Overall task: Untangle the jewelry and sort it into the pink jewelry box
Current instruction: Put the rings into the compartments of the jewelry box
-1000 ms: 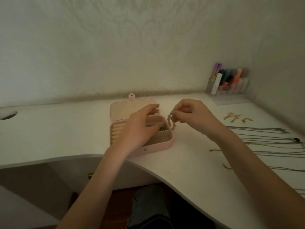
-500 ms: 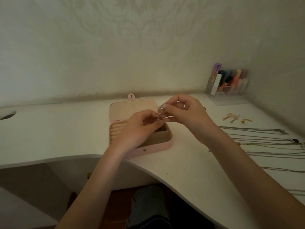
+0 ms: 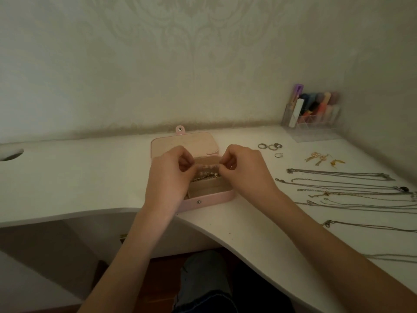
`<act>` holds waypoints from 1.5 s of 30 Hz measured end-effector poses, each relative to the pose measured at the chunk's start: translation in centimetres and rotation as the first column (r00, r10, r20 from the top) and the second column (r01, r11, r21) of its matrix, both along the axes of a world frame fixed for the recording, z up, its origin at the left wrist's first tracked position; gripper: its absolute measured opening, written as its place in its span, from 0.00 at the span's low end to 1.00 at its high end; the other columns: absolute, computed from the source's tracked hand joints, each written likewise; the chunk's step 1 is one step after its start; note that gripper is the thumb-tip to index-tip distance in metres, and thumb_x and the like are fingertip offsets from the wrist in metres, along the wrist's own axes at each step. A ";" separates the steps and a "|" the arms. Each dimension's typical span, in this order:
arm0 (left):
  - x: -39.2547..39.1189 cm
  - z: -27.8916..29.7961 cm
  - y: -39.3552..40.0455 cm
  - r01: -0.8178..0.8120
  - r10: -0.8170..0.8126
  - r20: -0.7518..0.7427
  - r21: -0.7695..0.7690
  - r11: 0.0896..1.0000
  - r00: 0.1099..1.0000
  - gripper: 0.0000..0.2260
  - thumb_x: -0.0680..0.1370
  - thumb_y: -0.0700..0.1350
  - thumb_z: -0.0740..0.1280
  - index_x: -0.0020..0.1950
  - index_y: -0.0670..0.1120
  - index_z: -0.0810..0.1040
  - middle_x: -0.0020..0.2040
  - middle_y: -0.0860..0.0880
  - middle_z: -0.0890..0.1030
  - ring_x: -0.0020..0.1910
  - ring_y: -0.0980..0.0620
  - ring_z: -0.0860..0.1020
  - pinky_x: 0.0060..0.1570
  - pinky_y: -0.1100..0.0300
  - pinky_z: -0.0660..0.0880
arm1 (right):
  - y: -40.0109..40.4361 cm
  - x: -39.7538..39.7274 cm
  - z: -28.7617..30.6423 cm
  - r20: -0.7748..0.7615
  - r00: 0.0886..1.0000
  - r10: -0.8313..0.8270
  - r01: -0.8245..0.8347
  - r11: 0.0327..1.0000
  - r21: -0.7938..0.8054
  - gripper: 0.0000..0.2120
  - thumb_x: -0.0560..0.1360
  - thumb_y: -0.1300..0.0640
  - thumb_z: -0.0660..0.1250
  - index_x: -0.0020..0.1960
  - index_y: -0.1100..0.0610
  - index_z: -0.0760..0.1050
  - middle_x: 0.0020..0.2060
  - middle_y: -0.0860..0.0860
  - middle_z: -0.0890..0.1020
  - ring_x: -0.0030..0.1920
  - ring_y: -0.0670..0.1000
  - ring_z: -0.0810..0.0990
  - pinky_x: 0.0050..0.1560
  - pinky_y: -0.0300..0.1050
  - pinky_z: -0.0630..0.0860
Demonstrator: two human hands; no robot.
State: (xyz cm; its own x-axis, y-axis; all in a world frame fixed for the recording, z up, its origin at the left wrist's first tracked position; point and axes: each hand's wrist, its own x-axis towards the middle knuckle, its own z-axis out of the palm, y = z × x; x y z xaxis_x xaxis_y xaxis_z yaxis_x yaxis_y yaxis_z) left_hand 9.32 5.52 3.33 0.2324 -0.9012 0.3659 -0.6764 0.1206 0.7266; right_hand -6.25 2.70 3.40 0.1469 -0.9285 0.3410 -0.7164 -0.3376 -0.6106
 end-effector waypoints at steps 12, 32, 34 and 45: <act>-0.6 0.3 0.2 -0.022 -0.010 0.350 0.086 0.996 0.937 0.03 0.75 0.47 0.69 0.45 0.52 0.83 0.45 0.52 0.79 0.48 0.50 0.76 0.44 0.54 0.74 | -1.4 -1.2 -0.3 -0.149 0.989 -0.021 0.007 0.995 -0.099 0.09 0.77 0.59 0.62 0.49 0.58 0.81 0.45 0.53 0.82 0.44 0.50 0.76 0.48 0.43 0.71; 1.1 -0.3 -2.1 -0.036 0.026 0.186 0.051 0.998 0.982 0.10 0.76 0.41 0.63 0.53 0.49 0.80 0.52 0.50 0.81 0.53 0.49 0.78 0.55 0.49 0.74 | -8.5 -6.2 -0.1 -0.340 0.932 -0.128 0.077 0.984 -0.161 0.10 0.77 0.46 0.65 0.54 0.47 0.80 0.54 0.46 0.81 0.62 0.52 0.72 0.69 0.57 0.57; 2.4 -0.5 -2.7 -0.073 0.064 0.147 0.053 0.996 0.987 0.11 0.76 0.39 0.62 0.52 0.48 0.81 0.53 0.48 0.81 0.54 0.47 0.78 0.56 0.50 0.74 | -7.2 -3.7 1.0 -0.123 0.974 0.193 -0.211 0.965 -0.158 0.10 0.73 0.45 0.69 0.52 0.46 0.82 0.48 0.43 0.83 0.55 0.48 0.78 0.60 0.54 0.69; 4.4 -2.6 -3.8 -0.083 0.077 0.179 0.026 0.996 0.981 0.13 0.77 0.35 0.59 0.56 0.42 0.79 0.57 0.42 0.78 0.58 0.42 0.73 0.58 0.55 0.67 | -5.7 1.0 1.3 -0.247 0.906 0.342 -0.379 0.918 -0.118 0.15 0.73 0.57 0.70 0.58 0.46 0.80 0.49 0.42 0.84 0.48 0.39 0.71 0.59 0.45 0.65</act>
State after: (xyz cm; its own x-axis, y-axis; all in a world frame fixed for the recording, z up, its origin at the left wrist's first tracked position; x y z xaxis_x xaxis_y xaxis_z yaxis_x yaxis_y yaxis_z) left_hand 13.75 1.73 0.77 0.2381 -0.8946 0.3783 -0.8013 0.0392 0.5970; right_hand -5.27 -3.05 4.72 0.5486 -0.7334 0.4014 -0.6352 -0.6778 -0.3702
